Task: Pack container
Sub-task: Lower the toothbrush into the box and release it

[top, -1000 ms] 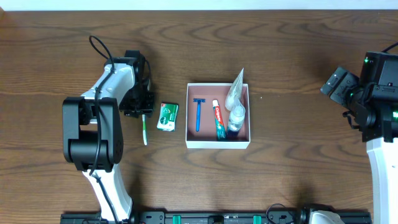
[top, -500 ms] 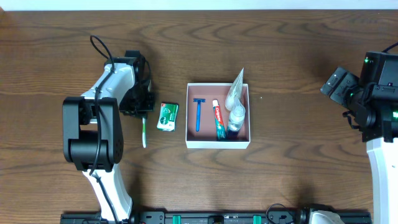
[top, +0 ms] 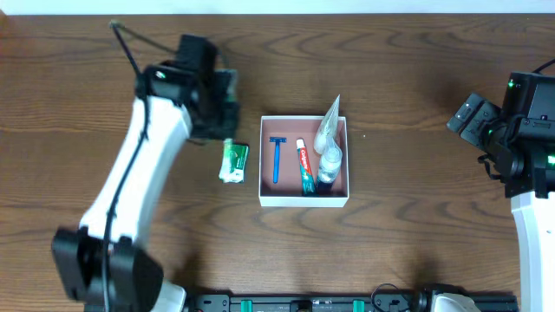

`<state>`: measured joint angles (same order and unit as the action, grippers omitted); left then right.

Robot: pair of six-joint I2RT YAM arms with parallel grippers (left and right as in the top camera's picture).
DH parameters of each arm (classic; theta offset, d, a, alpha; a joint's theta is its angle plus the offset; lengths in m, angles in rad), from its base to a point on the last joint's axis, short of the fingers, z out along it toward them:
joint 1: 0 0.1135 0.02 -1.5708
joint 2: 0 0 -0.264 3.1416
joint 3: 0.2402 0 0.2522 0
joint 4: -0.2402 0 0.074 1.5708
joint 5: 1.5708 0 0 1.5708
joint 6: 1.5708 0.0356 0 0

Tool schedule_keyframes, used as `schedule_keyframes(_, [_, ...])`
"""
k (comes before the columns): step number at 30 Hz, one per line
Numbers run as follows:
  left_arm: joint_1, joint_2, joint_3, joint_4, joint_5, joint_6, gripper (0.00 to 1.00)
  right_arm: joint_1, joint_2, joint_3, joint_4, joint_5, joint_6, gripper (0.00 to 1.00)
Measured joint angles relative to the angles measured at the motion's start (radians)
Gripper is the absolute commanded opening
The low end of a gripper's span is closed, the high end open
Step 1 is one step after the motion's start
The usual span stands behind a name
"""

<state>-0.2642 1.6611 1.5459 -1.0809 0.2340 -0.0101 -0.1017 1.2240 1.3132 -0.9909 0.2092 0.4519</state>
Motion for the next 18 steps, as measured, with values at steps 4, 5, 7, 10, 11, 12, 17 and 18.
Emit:
schedule_keyframes(4, [-0.141,-0.013,-0.002,0.115,0.017,-0.040,0.06,0.000,0.000,0.000,0.000,0.000,0.000,0.99])
schedule_keyframes(5, [-0.171,-0.004,-0.008,0.148,0.008,-0.055,0.06,0.000,0.000,0.000,0.000,0.000,0.000,0.99])
schedule_keyframes(7, [-0.224,0.017,-0.027,0.200,-0.024,-0.092,0.06,0.000,0.000,0.000,0.000,0.000,0.000,0.99])
schedule_keyframes(10, [-0.283,0.061,-0.039,0.215,-0.077,-0.136,0.06,0.000,0.000,0.000,0.000,0.000,0.000,0.99])
schedule_keyframes(11, [-0.301,0.077,-0.042,0.218,-0.099,-0.150,0.06,0.000,0.000,0.000,0.000,0.000,0.000,0.99])
schedule_keyframes(12, [-0.319,0.096,-0.045,0.218,-0.124,-0.161,0.06,0.000,0.000,0.000,0.000,0.000,0.000,0.99])
schedule_keyframes(17, [-0.366,0.178,-0.049,0.209,-0.198,-0.242,0.06,0.000,0.000,0.000,0.000,0.000,0.000,0.99])
schedule_keyframes(18, [-0.368,0.193,-0.049,0.205,-0.206,-0.262,0.06,0.000,0.000,0.000,0.000,0.000,0.000,0.99])
